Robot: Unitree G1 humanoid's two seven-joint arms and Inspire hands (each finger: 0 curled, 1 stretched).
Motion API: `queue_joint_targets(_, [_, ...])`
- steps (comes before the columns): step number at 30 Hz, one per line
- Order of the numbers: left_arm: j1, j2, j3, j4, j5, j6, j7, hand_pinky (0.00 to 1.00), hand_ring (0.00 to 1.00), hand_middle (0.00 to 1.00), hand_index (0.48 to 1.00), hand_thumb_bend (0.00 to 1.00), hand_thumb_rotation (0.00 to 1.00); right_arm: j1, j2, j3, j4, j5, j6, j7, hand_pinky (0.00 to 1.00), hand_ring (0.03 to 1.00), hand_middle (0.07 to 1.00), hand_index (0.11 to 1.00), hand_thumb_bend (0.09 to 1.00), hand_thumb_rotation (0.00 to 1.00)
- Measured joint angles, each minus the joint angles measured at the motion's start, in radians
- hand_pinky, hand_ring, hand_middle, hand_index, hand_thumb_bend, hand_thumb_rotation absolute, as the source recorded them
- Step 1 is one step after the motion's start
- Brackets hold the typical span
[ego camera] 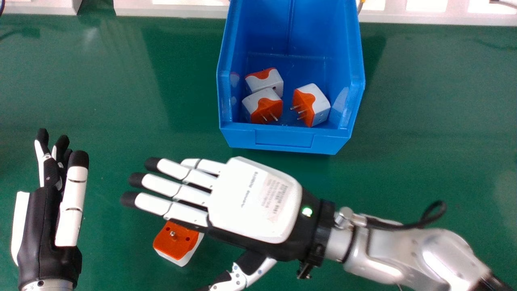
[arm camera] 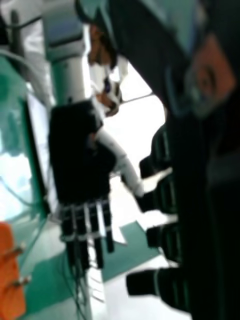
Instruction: Pick all objects and put in blue box
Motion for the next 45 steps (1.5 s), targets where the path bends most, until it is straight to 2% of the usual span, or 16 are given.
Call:
queue_joint_targets(4, [0.003,0.001,0.000,-0.011,0.001,0.001,0.008,1.00,1.00,1.00,1.000,0.65,0.96,-0.111,0.040,0.058,0.144,-0.064,0.002,-0.015,0.76,0.937,0.987,0.935,0.424,0.73])
queue_joint_targets(8, [0.008,0.001,0.000,-0.015,-0.001,0.002,0.008,1.00,1.00,1.00,1.000,0.63,0.97,-0.192,0.094,0.099,0.287,-0.095,0.005,-0.055,0.74,0.902,0.948,0.905,0.478,0.64])
queue_joint_targets(10, [0.010,0.001,0.000,-0.023,-0.001,0.004,0.007,1.00,1.00,1.00,1.000,0.63,0.97,-0.222,0.116,0.122,0.348,-0.099,0.018,-0.071,0.74,0.899,0.944,0.905,0.475,0.64])
queue_joint_targets(15, [0.016,0.001,0.000,-0.048,-0.001,0.025,0.009,1.00,1.00,1.00,1.000,0.62,0.97,-0.279,0.146,0.166,0.459,-0.128,0.051,-0.099,0.73,0.890,0.933,0.895,0.483,0.62])
queue_joint_targets(18, [0.017,0.000,0.000,-0.055,-0.002,0.032,0.009,1.00,1.00,1.00,1.000,0.61,0.94,-0.293,0.156,0.187,0.501,-0.134,0.071,-0.109,0.74,0.901,0.940,0.900,0.452,0.66])
queue_joint_targets(23, [0.017,0.000,0.000,-0.056,-0.002,0.033,0.007,1.00,1.00,1.00,1.000,0.63,0.92,-0.309,0.164,0.214,0.527,-0.136,0.093,-0.107,0.74,0.893,0.935,0.894,0.424,0.67])
queue_joint_targets(28, [0.024,0.000,-0.001,-0.076,-0.001,0.037,0.008,1.00,1.00,1.00,1.000,0.62,0.92,-0.333,0.185,0.232,0.555,-0.135,0.110,-0.106,0.72,0.875,0.921,0.872,0.424,0.65])
queue_joint_targets(34, [0.026,-0.001,-0.003,-0.087,0.001,0.044,0.011,1.00,1.00,1.00,1.000,0.60,0.92,-0.336,0.191,0.246,0.568,-0.135,0.109,-0.113,0.70,0.858,0.908,0.861,0.418,0.67])
queue_joint_targets(39, [0.030,-0.001,-0.008,-0.095,0.002,0.049,0.015,1.00,1.00,1.00,1.000,0.60,0.92,-0.336,0.192,0.251,0.568,-0.135,0.110,-0.115,0.71,0.855,0.902,0.853,0.437,0.64])
queue_joint_targets(42, [0.034,-0.008,-0.012,-0.106,0.000,0.059,0.016,1.00,1.00,1.00,1.000,0.59,0.91,-0.336,0.195,0.255,0.568,-0.135,0.112,-0.115,0.71,0.851,0.899,0.853,0.427,0.64])
queue_joint_targets(45, [0.036,-0.017,-0.019,-0.120,0.005,0.065,0.028,1.00,1.00,1.00,1.000,0.57,0.93,-0.336,0.202,0.262,0.568,-0.135,0.115,-0.114,0.72,0.860,0.904,0.855,0.434,0.64])
